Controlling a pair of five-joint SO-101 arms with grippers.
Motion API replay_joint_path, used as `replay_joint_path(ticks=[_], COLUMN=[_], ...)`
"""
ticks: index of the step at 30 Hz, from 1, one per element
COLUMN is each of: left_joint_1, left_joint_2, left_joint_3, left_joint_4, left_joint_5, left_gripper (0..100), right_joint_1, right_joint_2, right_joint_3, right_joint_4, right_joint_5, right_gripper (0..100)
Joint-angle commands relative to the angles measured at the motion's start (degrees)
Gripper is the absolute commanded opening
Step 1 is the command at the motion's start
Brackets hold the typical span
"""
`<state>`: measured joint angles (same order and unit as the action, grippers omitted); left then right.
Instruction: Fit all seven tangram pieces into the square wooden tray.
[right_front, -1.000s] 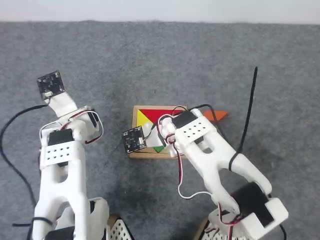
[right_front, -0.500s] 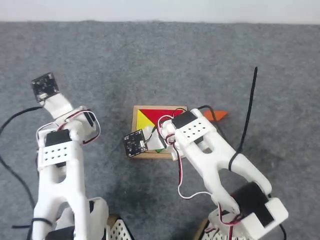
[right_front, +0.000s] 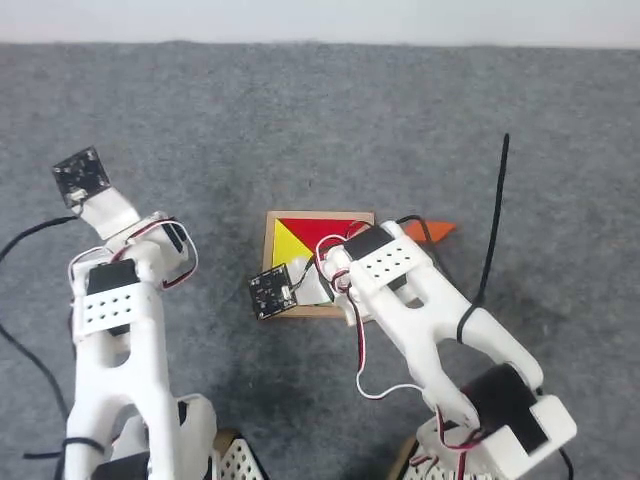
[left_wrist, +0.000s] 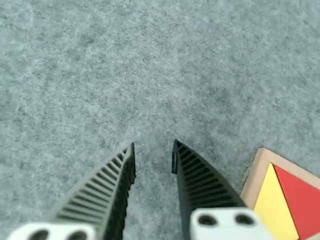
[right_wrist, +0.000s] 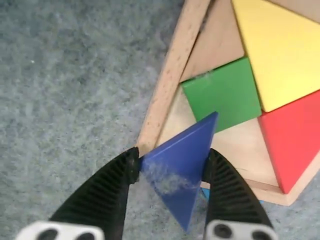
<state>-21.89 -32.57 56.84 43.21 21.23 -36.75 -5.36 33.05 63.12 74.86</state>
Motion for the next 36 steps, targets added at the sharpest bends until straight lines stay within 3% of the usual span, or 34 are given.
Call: replay_joint_path(ticks=[1,5,13,19,22,26,30,36], left_joint_1=[-0.26,-0.26,-0.26,-0.26,-0.26,-0.26,-0.18,-0.09], left_joint_2=[-2.37,-2.37,-2.29,-2.29,-2.29,-2.29,-2.29,-2.29], left_joint_3=[-1.01,-1.01,-1.10,-1.10,-1.10,-1.10,-1.10,-1.10], left_joint_4=[-1.58,-1.58,-1.67,-1.67,-1.67,-1.67,-1.67,-1.67], left_joint_5=[0.70,0.70,0.62,0.62,0.62,0.62,0.62,0.62], left_gripper=[13,13,13,13,13,13,13,13], right_joint_1=[-0.48,-0.48,-0.40,-0.22,-0.31,-0.31,-0.40,-0.13], right_joint_2=[-2.24,-2.24,-2.77,-7.16,-10.51,-11.21,-7.87,-1.10], right_joint_3=[-0.44,-0.44,-0.44,-2.11,-2.37,-1.14,3.96,5.36], right_joint_4=[-0.04,-0.04,-1.19,-1.63,-1.63,-5.23,-16.31,-27.12], right_joint_5=[-1.23,-1.23,-1.76,-10.37,-16.18,-25.41,-34.46,-38.77], right_gripper=[21.9,30.2,30.7,30.4,22.5,1.7,4.5,0.6])
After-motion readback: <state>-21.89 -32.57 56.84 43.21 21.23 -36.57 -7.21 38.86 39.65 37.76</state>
